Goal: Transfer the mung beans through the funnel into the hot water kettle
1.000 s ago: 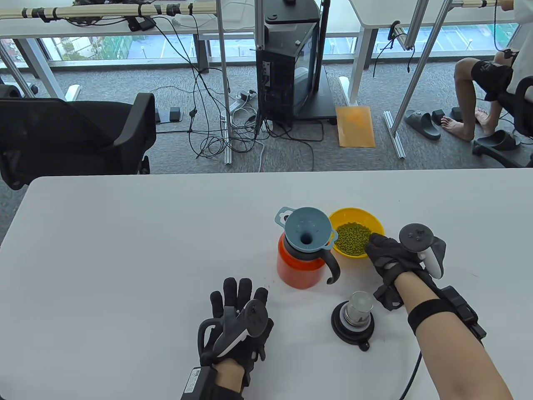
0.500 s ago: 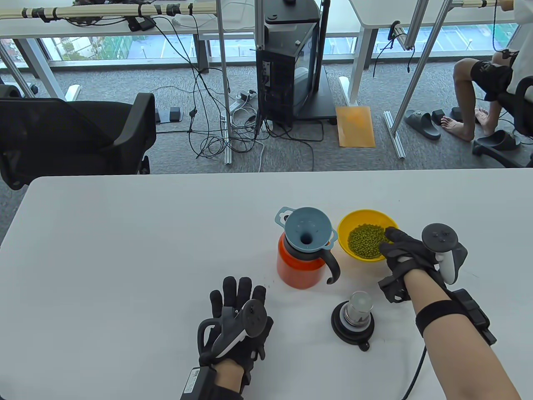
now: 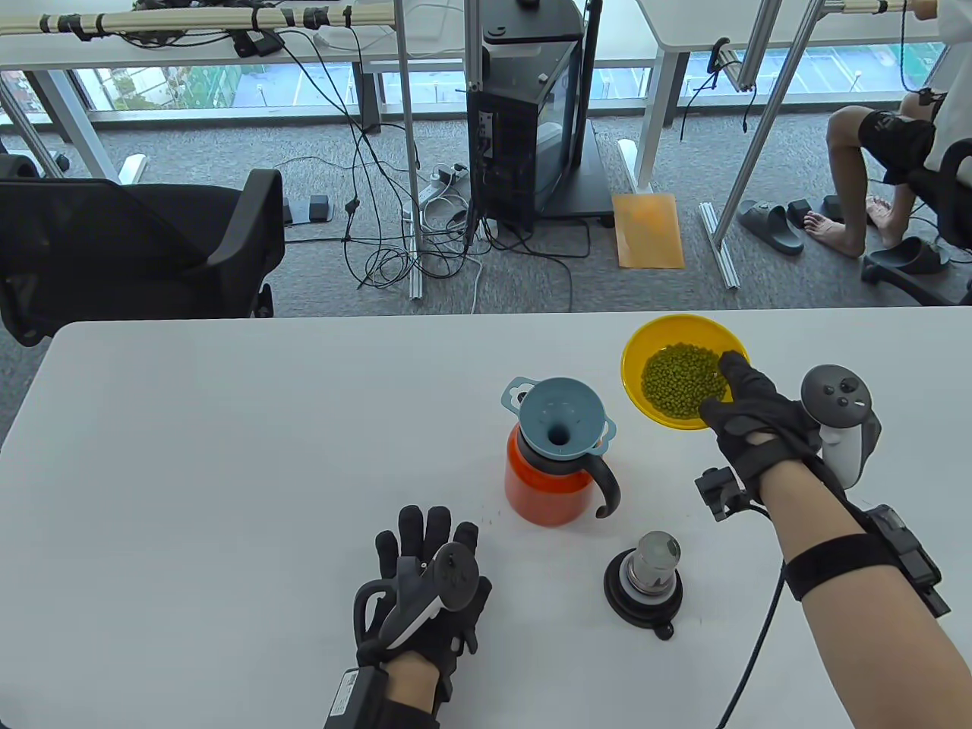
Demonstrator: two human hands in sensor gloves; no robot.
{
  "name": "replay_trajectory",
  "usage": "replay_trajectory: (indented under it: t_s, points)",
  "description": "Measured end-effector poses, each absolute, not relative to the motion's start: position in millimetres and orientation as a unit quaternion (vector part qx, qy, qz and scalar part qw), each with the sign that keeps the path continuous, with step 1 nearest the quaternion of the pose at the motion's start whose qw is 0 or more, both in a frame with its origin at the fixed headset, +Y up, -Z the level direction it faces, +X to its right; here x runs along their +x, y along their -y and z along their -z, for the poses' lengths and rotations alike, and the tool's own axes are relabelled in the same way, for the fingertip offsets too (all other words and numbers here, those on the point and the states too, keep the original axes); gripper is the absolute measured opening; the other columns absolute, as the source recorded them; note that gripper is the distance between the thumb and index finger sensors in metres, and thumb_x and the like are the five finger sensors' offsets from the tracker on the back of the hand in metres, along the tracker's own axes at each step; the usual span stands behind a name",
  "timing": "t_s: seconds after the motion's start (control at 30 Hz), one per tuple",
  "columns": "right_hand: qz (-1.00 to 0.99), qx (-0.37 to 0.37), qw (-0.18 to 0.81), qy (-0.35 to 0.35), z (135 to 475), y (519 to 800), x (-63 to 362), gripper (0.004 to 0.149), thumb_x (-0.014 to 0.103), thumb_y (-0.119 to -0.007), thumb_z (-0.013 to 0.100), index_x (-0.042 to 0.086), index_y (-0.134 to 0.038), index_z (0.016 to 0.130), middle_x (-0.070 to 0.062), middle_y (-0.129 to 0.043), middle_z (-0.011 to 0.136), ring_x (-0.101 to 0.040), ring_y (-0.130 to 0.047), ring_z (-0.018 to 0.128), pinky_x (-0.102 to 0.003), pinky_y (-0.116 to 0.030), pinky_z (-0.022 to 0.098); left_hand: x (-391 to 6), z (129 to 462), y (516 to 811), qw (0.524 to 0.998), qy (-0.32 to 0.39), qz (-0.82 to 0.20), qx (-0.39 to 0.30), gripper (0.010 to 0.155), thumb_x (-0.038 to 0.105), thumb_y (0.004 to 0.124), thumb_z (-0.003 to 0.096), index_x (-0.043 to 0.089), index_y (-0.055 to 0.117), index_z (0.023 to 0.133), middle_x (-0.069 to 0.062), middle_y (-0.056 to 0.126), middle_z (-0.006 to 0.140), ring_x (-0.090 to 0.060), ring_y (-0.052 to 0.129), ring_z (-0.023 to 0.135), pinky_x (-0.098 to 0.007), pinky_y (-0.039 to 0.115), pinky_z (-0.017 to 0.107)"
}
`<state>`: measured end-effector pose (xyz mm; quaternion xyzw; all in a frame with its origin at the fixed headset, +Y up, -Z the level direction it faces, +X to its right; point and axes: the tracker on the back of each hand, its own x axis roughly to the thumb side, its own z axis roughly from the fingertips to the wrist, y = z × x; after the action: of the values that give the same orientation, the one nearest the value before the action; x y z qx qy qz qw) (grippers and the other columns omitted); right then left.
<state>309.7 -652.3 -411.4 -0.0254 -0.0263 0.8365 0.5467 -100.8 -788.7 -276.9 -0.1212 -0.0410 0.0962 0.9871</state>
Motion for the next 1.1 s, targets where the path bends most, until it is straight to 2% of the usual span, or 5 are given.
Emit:
replay_trajectory:
  t_s: [0.37, 0.57, 0.83, 1.0, 1.1]
  points:
    - [-0.828, 0.034, 0.559, -0.007, 408.9, 609.6, 264.3, 0.085, 0.012, -0.088, 0.041, -0.003, -0.038, 0.107, -0.048, -0.021, 0.097, -0.065, -0.061, 0.079, -0.057, -0.07, 0.049, -103.0, 277.4, 788.1, 0.987, 0.041, -0.108, -0.114, 0.077, 0.06, 0.066, 0.0417, 0.041, 0.03, 0.107, 0.004, 0.006, 0.115, -0.032, -0.007, 0.101, -0.061, 0.009, 0.072]
    - [-0.835, 0.05, 0.548, -0.013, 408.6, 607.6, 247.2, 0.087, 0.013, -0.09, 0.041, -0.004, -0.036, 0.107, -0.048, -0.027, 0.097, -0.066, -0.06, 0.079, -0.057, -0.07, 0.049, -103.2, 278.0, 788.5, 0.986, 0.043, -0.112, -0.114, 0.077, 0.061, 0.066, 0.0417, 0.041, 0.03, 0.107, 0.004, 0.006, 0.115, -0.031, -0.007, 0.101, -0.061, 0.008, 0.072]
    - [-0.856, 0.085, 0.509, -0.001, 407.1, 611.8, 226.2, 0.092, 0.016, -0.092, 0.041, -0.002, -0.031, 0.107, -0.045, -0.022, 0.098, -0.064, -0.055, 0.081, -0.058, -0.067, 0.05, -102.9, 277.9, 788.6, 0.986, 0.046, -0.114, -0.115, 0.077, 0.061, 0.066, 0.0418, 0.041, 0.03, 0.107, 0.004, 0.006, 0.115, -0.032, -0.007, 0.101, -0.061, 0.008, 0.072]
    - [-0.86, 0.098, 0.501, 0.013, 406.4, 612.9, 217.1, 0.096, 0.017, -0.094, 0.04, -0.003, -0.029, 0.107, -0.045, -0.019, 0.097, -0.068, -0.05, 0.086, -0.066, -0.065, 0.054, -103.1, 277.8, 788.6, 0.985, 0.045, -0.116, -0.116, 0.077, 0.061, 0.066, 0.0417, 0.041, 0.03, 0.107, 0.004, 0.006, 0.115, -0.032, -0.007, 0.101, -0.061, 0.008, 0.072]
    - [-0.867, 0.103, 0.487, 0.019, 405.5, 614.1, 213.6, 0.096, 0.018, -0.094, 0.04, -0.003, -0.028, 0.106, -0.045, -0.018, 0.097, -0.067, -0.053, 0.086, -0.065, -0.068, 0.055, -103.2, 277.9, 788.5, 0.985, 0.045, -0.117, -0.116, 0.077, 0.06, 0.066, 0.0418, 0.041, 0.03, 0.107, 0.004, 0.006, 0.115, -0.032, -0.007, 0.101, -0.061, 0.008, 0.072]
